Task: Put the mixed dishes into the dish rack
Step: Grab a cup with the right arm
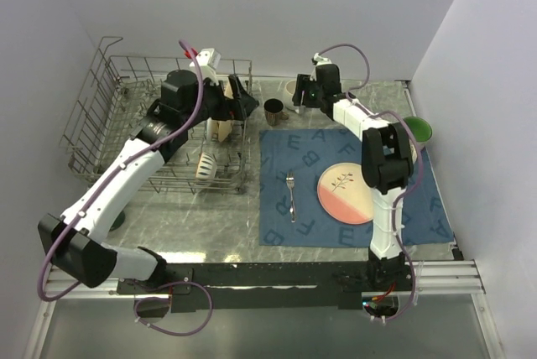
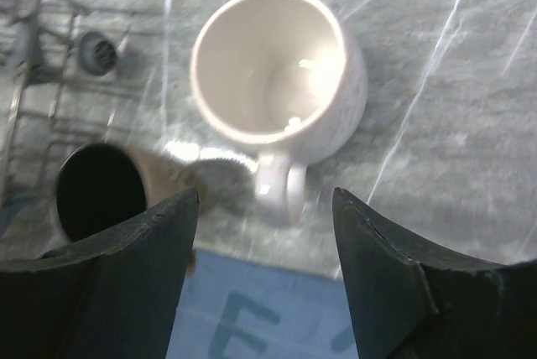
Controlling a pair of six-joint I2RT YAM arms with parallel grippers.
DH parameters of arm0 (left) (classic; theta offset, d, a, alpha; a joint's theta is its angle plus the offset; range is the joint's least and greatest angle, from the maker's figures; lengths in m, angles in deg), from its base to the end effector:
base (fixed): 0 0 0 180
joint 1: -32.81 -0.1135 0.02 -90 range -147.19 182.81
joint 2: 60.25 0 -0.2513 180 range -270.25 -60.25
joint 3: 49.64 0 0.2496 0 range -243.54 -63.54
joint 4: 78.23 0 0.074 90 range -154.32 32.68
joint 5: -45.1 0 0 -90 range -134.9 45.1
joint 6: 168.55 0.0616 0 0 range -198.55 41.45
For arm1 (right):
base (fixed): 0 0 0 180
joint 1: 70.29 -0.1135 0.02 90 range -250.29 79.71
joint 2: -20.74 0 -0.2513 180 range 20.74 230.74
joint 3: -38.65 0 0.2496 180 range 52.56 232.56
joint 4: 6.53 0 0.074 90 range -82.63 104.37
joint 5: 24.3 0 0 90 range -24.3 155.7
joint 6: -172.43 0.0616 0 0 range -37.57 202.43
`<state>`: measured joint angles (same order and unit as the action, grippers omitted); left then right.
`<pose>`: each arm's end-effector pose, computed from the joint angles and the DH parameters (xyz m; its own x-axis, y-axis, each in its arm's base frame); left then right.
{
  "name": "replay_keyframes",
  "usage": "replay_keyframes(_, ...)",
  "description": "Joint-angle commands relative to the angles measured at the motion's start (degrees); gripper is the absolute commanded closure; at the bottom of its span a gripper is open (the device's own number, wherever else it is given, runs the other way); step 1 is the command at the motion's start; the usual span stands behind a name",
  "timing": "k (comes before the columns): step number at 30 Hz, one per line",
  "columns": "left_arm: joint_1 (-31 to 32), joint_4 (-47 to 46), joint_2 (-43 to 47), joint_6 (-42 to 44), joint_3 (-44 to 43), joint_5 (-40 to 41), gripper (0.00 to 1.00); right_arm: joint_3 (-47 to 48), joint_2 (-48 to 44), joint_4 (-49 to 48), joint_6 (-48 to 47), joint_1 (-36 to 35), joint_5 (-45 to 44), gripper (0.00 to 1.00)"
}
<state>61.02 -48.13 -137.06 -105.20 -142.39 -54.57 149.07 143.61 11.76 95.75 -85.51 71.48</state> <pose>0.2888 -0.1667 0.3938 -0.4661 -0.2518 -0.8482 0.4481 0.7595 -0.4716 0.4967 0.1416 0.2016 -0.5594 0.0854 -0.8245 -0.2218 0.9430 0.2481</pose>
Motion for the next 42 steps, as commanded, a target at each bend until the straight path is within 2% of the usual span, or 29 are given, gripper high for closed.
replay_keyframes(1,0.18,-0.19,3.95,0.11,0.89,1.67,0.01,5.26,3.25,3.35,-0.75,0.11,-1.92,0.28)
replay_keyframes(5,0.18,0.16,5.01,-0.24,1.51,2.20,0.01,6.67,4.22,4.40,-0.23,0.11,-1.12,0.33)
replay_keyframes(11,0.18,0.25,6.06,-0.85,2.21,2.99,0.01,11.06,6.41,8.36,-0.23,0.02,-1.56,0.35)
replay_keyframes(17,0.18,1.04,5.98,-0.86,1.95,3.17,0.01,18.88,10.81,13.01,0.39,-0.16,0.11,0.45)
replay_keyframes(21,0.18,1.22,6.76,-0.59,2.55,4.04,0.01,20.65,11.96,15.48,0.48,-0.25,-0.24,0.45)
replay_keyframes(30,0.18,0.34,8.61,-0.94,5.02,5.10,0.01,13.97,7.73,15.04,0.83,-0.51,-0.95,0.40)
replay_keyframes(34,0.18,0.60,8.26,-0.85,4.67,4.66,0.01,20.36,11.16,17.41,1.09,-0.60,-1.12,0.42)
replay_keyframes(42,0.18,1.22,9.66,-1.12,5.46,4.66,0.01,23.28,13.79,16.27,2.23,-1.12,0.37,0.43)
